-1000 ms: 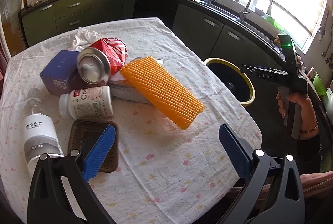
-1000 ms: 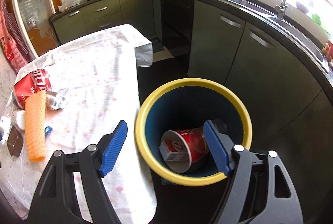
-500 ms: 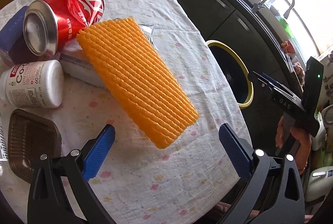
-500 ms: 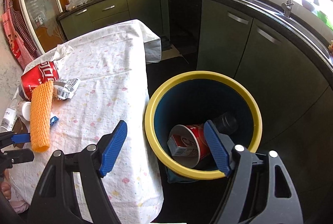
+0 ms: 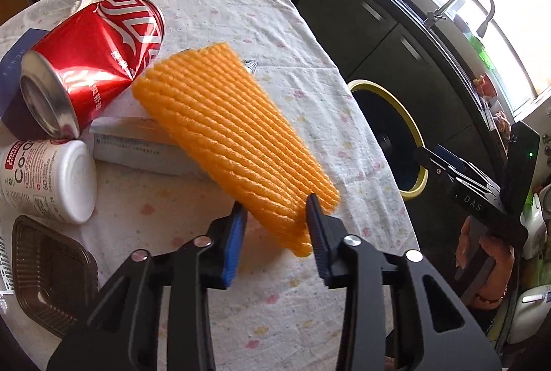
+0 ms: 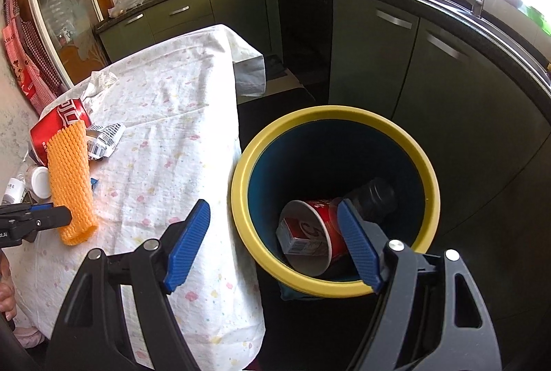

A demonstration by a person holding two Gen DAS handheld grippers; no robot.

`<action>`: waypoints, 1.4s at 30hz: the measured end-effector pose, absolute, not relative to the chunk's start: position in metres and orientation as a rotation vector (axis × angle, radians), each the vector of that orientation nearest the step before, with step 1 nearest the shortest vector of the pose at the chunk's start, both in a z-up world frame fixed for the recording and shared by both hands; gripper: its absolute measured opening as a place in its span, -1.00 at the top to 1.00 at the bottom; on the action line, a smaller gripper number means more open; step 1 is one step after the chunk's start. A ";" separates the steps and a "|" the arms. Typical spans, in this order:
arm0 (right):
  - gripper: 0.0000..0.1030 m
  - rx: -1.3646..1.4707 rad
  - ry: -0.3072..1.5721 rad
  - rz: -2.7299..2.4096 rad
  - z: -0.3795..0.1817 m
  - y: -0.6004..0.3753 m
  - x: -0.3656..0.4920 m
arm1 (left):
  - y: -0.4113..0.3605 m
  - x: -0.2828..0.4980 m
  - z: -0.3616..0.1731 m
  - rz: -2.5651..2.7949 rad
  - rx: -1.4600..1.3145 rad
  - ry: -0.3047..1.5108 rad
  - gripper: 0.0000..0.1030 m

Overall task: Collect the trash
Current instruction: 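Grasp the orange foam net with the left gripper and lift it, then lower the orange foam net into the bin and open the left gripper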

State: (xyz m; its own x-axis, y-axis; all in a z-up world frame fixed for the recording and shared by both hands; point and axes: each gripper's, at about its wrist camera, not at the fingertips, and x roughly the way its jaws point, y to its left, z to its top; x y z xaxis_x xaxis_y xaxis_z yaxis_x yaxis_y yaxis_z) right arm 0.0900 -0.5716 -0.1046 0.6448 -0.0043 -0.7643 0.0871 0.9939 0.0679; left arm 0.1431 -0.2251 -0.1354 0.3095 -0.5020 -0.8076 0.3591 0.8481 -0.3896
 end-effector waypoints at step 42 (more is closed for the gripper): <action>-0.43 0.214 0.801 -0.293 -0.104 -0.677 0.031 | -0.470 0.183 -0.130 -0.792 0.211 1.084 0.11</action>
State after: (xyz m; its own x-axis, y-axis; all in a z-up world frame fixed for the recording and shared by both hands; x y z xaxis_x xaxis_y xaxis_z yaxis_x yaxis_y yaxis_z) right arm 0.0310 -0.6773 -0.1041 0.6590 -0.1761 -0.7313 0.3366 0.9385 0.0773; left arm 0.1827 -0.4696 -0.1302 0.2295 -0.4724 -0.8510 0.6675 0.7127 -0.2156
